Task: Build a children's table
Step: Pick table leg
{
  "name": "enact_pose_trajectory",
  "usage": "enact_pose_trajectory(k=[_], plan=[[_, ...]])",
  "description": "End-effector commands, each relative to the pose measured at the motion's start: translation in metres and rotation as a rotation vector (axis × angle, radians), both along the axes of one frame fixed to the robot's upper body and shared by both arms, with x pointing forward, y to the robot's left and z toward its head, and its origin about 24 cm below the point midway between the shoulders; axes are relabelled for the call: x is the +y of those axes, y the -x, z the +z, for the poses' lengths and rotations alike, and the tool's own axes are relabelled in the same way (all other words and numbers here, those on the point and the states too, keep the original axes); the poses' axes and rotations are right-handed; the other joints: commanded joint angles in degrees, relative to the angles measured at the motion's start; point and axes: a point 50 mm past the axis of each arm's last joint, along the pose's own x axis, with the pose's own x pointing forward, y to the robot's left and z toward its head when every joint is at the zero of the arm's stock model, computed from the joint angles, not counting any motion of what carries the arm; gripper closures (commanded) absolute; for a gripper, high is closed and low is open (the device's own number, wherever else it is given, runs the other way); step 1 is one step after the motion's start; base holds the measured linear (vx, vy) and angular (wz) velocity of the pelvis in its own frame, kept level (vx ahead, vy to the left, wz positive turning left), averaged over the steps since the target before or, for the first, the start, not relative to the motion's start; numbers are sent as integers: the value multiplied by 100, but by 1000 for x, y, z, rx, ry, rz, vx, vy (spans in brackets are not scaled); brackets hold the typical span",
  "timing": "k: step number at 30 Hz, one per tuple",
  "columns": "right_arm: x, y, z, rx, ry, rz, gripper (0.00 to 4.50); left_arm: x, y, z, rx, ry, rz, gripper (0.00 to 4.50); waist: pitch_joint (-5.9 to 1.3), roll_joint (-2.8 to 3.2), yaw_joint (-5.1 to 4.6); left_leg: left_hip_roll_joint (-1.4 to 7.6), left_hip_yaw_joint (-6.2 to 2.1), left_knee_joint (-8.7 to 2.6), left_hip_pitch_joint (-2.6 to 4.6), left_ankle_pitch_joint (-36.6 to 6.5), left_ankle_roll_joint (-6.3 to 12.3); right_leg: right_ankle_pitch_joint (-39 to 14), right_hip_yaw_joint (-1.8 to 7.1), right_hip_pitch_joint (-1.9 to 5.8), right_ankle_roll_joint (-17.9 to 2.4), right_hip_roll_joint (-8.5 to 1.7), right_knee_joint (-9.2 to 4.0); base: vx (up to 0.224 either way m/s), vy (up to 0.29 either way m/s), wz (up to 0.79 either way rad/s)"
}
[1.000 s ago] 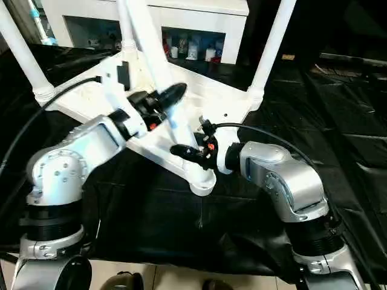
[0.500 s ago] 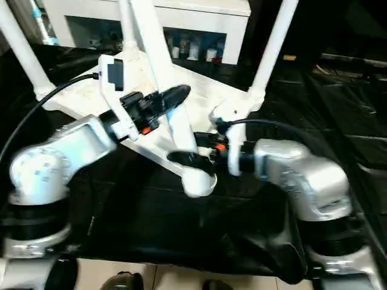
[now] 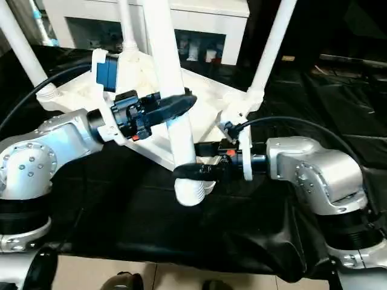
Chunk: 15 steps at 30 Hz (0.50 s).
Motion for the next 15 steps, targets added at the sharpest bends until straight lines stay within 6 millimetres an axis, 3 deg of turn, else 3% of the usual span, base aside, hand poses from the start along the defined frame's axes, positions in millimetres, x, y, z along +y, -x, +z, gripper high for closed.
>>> enact_pose_trajectory(k=[1,15], plan=[[0,-1,1,23,-6,13,111,-8,6,6,-55,0,-79,270,-474,-30,-1,185,-92,-406,179,-1367,-128,-1624,173,247,-1059,-206,-399,0,0,0],[8,5,2,75,-53,82,111,-9,6,5,-82,-21,-106,270,-471,-36,-2,185,-91,-401,174,-1377,-158,-1619,174,252,-1108,-206,-381,0,0,0]])
